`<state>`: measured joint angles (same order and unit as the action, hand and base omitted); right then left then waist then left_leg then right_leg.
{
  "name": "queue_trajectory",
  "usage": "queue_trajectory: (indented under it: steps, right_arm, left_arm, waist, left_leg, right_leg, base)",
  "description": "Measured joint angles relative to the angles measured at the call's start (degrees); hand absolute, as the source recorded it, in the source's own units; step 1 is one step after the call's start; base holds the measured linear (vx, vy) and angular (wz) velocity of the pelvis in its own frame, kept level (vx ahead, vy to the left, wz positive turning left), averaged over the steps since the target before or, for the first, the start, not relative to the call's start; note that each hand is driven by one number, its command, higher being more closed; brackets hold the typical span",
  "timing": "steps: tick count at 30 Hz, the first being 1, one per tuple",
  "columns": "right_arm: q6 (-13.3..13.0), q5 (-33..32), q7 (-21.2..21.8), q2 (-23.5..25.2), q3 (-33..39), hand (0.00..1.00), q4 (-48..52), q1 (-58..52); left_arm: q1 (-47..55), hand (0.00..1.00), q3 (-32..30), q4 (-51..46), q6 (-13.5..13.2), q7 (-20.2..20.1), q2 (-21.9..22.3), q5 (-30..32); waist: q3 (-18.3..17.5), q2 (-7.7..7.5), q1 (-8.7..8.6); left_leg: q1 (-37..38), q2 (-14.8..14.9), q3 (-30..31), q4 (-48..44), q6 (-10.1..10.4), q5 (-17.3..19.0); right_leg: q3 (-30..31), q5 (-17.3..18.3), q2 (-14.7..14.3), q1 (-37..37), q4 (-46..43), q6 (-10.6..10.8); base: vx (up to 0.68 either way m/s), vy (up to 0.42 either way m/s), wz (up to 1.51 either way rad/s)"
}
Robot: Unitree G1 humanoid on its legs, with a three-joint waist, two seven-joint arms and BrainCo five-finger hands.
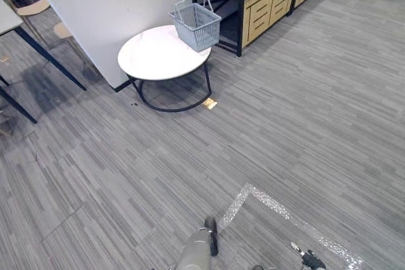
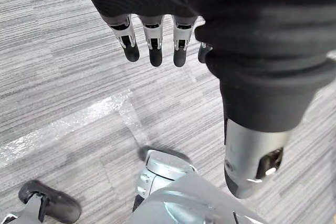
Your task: Pick vegetable in the basket
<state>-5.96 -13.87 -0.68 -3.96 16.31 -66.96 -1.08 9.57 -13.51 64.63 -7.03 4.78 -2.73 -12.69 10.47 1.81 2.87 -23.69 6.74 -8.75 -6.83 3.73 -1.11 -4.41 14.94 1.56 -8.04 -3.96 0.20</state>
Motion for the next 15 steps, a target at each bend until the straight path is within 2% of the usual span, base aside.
queue_trajectory:
  steps: [2,3,4,5,7,8,9,10,11,12,13,14,15]
  right_arm:
    - [0.0,0.3,0.1,-0.3,-0.4,0.00,0.5,-0.2]
    - [-0.2,0.3,0.3,0.8,0.9,0.00,-0.8,-0.3]
    - [-0.2,0.3,0.4,1.2,1.0,0.00,-1.2,-0.1]
    - [-0.4,0.4,0.8,2.6,1.2,0.00,-1.5,0.0]
    - [-0.5,0.4,1.3,3.3,2.2,0.00,-2.0,-0.2]
    - [-0.4,0.4,1.3,3.3,3.7,0.00,-3.0,-0.3]
    - [-0.4,0.4,1.3,3.2,3.7,0.00,-3.4,-0.3]
    - [-0.5,0.3,1.3,3.1,3.9,0.00,-3.5,-0.6]
    - [-0.6,0.4,1.7,2.9,4.1,0.00,-3.3,-0.7]
    - [-0.6,0.4,1.9,2.6,4.1,0.00,-3.1,-0.7]
    - [-0.6,0.6,2.4,2.2,4.1,0.00,-2.8,-0.7]
    - [-0.7,0.6,2.5,1.9,5.0,0.00,-2.1,-0.8]
    - [-0.7,0.6,2.5,1.9,5.6,0.00,-1.4,-0.9]
  left_arm:
    - [0.6,0.00,0.0,0.5,0.0,0.0,0.3,0.1]
    - [1.9,0.00,-0.2,1.5,0.0,-0.2,-1.5,0.1]
    - [2.1,0.00,-0.3,1.5,-0.1,-0.1,-1.8,0.2]
    - [2.0,0.00,0.0,1.6,0.0,-0.1,-3.3,0.6]
    - [0.8,0.00,1.0,2.1,0.0,-0.2,-4.1,1.9]
    - [0.6,0.00,1.8,2.1,0.0,-0.2,-4.4,2.6]
    - [0.6,0.00,2.0,2.1,0.0,-0.2,-4.5,2.7]
    - [0.7,0.00,2.1,2.0,0.1,-0.2,-4.5,2.8]
    - [0.8,0.00,2.8,2.0,0.1,-0.3,-4.7,2.8]
    - [0.8,0.00,3.3,2.0,0.1,-0.4,-4.8,2.8]
    - [0.7,0.00,4.5,1.9,0.1,-0.6,-5.1,2.8]
    - [0.0,0.00,5.2,2.0,0.2,-0.6,-5.0,2.8]
    - [-0.5,0.00,5.3,2.0,0.2,-0.6,-4.9,2.8]
  waist:
    - [-0.3,0.72,0.89]
    - [-2.4,-2.56,1.25]
    - [-2.9,-3.38,1.42]
    - [-4.5,-5.58,1.65]
    - [-5.1,-6.17,1.11]
    - [-5.0,-6.18,0.56]
    - [-5.0,-6.19,0.51]
    - [-4.9,-6.02,0.22]
    - [-4.4,-5.37,-0.12]
    - [-4.4,-5.14,-0.55]
    - [-4.1,-5.14,-1.05]
    - [-3.6,-4.39,-1.27]
    - [-3.3,-4.02,-1.43]
  left_leg:
    - [0.1,1.4,0.1,2.6,0.1,-0.7]
    - [-0.1,-1.1,-0.8,-2.5,-1.0,-6.4]
    - [-0.2,-1.6,-0.9,-3.0,-1.2,-6.2]
    - [-0.2,-3.6,-2.6,-3.9,-3.3,-3.8]
    - [1.4,-5.3,-3.4,-6.0,-6.2,-1.4]
    - [4.0,-6.3,-3.7,-6.9,-7.1,1.4]
    - [5.6,-6.6,-4.1,-7.0,-7.3,2.8]
    - [9.6,-7.2,-4.5,-6.7,-7.9,5.5]
    - [13.5,-7.5,-4.6,-6.3,-8.1,7.6]
    - [15.5,-7.7,-4.5,-6.1,-8.3,8.5]
    - [20.2,-8.2,-4.4,-4.1,-8.6,9.0]
    - [25.3,-8.3,-3.6,-0.6,-8.5,9.8]
    - [27.2,-8.1,-3.2,0.5,-8.5,10.2]
  right_leg:
    - [2.0,3.2,0.4,-2.3,-0.3,1.6]
    - [3.7,5.7,4.9,-4.0,-1.7,1.1]
    - [4.2,5.5,5.4,-3.6,-2.6,1.4]
    - [5.7,4.0,7.8,-0.5,-7.8,2.0]
    - [8.3,-0.3,8.9,3.0,-17.6,2.8]
    - [9.2,-5.5,9.6,5.1,-25.5,4.8]
    - [9.7,-8.9,9.7,6.5,-29.7,6.1]
    - [9.9,-17.3,10.4,9.4,-38.8,9.4]
    - [9.0,-18.3,11.0,12.4,-47.8,9.7]
    - [7.7,-18.2,11.2,13.9,-51.7,9.5]
    - [4.7,-15.7,11.7,16.9,-57.4,7.3]
    - [0.7,-11.4,11.8,19.1,-58.7,5.1]
    - [-1.7,-8.9,11.9,20.1,-58.0,4.0]
  base:
    - [0.57,0.337,-0.61]
    - [0.57,0.323,-0.56]
    - [0.72,0.327,-0.59]
    - [0.63,0.224,-0.19]
    - [0.65,0.237,0.00]
    - [0.51,0.195,0.01]
    - [0.58,0.236,-0.08]
    - [0.62,0.254,-0.18]
    - [0.59,0.235,-0.13]
    - [0.47,0.165,-0.09]
    - [0.39,0.092,-0.05]
    - [0.47,0.083,-0.04]
    - [0.53,0.052,0.07]
